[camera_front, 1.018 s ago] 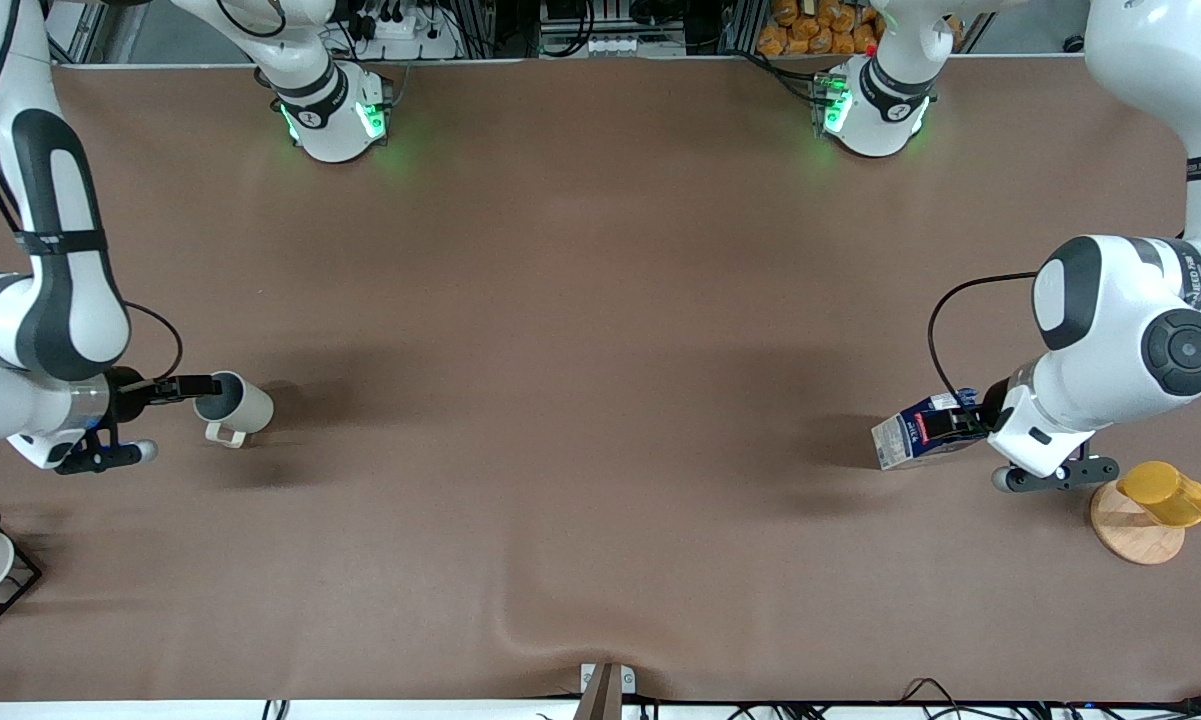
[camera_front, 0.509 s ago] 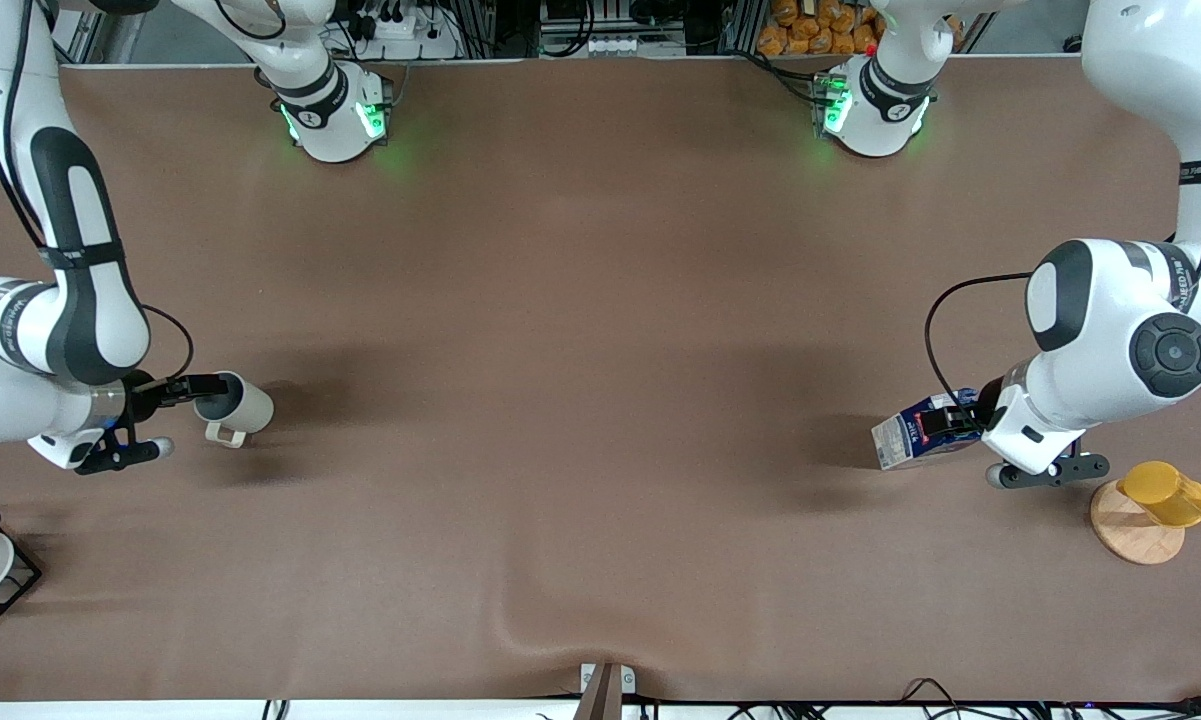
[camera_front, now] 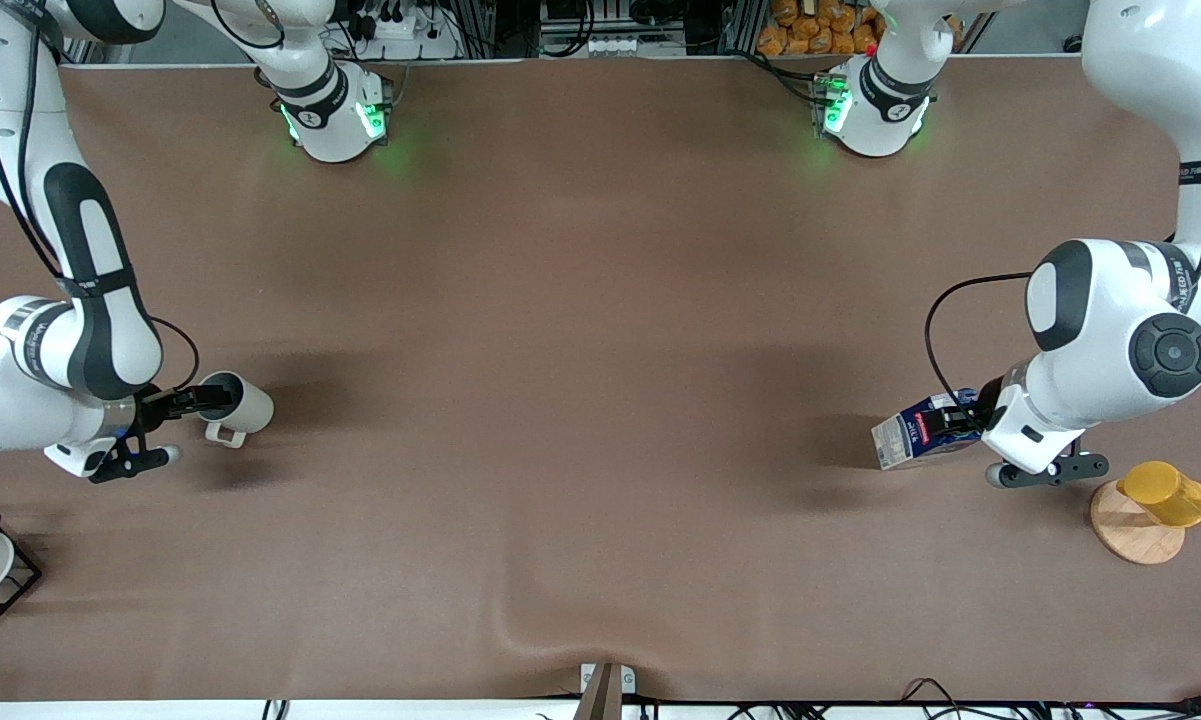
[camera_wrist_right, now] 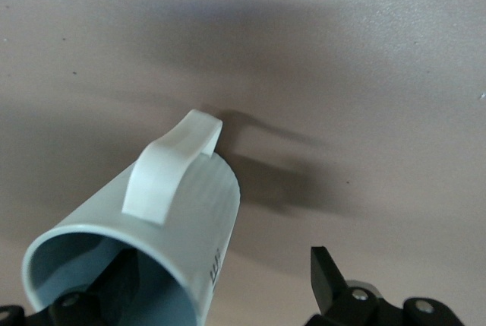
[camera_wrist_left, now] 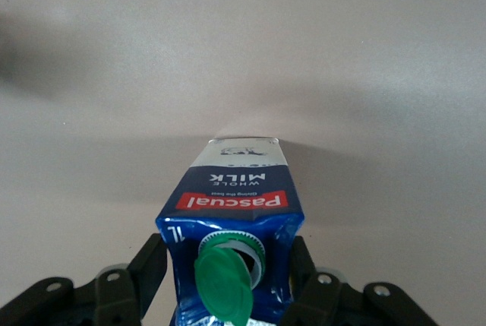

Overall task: Place milk next to cup
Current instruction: 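Close the right gripper on the mug while the left gripper grasps the carton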

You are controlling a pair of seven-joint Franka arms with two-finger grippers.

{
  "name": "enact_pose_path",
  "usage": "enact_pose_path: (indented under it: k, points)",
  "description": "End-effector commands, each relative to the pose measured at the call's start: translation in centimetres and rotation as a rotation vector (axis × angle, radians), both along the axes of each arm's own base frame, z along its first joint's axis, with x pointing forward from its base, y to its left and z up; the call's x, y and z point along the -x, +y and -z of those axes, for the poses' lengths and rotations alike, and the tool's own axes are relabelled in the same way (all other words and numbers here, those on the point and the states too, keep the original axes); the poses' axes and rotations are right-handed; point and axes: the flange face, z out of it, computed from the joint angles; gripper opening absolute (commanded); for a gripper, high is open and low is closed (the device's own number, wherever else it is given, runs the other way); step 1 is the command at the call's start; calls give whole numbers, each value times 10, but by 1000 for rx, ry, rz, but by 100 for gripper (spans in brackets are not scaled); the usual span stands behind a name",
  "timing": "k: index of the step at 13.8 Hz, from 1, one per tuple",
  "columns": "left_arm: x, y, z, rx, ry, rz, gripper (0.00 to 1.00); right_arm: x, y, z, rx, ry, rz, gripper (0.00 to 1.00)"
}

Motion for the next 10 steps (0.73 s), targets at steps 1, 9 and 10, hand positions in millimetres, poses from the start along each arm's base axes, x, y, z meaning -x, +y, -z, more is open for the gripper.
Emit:
enact_pose_path:
  k: [1, 9, 10]
  points:
    - [6, -2, -5, 2, -3, -15, 72, 4, -1, 3, 2, -15, -18, 74]
    - [8, -8, -4, 10, 4, -16, 60, 3, 0, 3, 1, -18, -17, 0]
    - [8, -9, -5, 11, 6, -15, 58, 3, 1, 2, 0, -20, -18, 0]
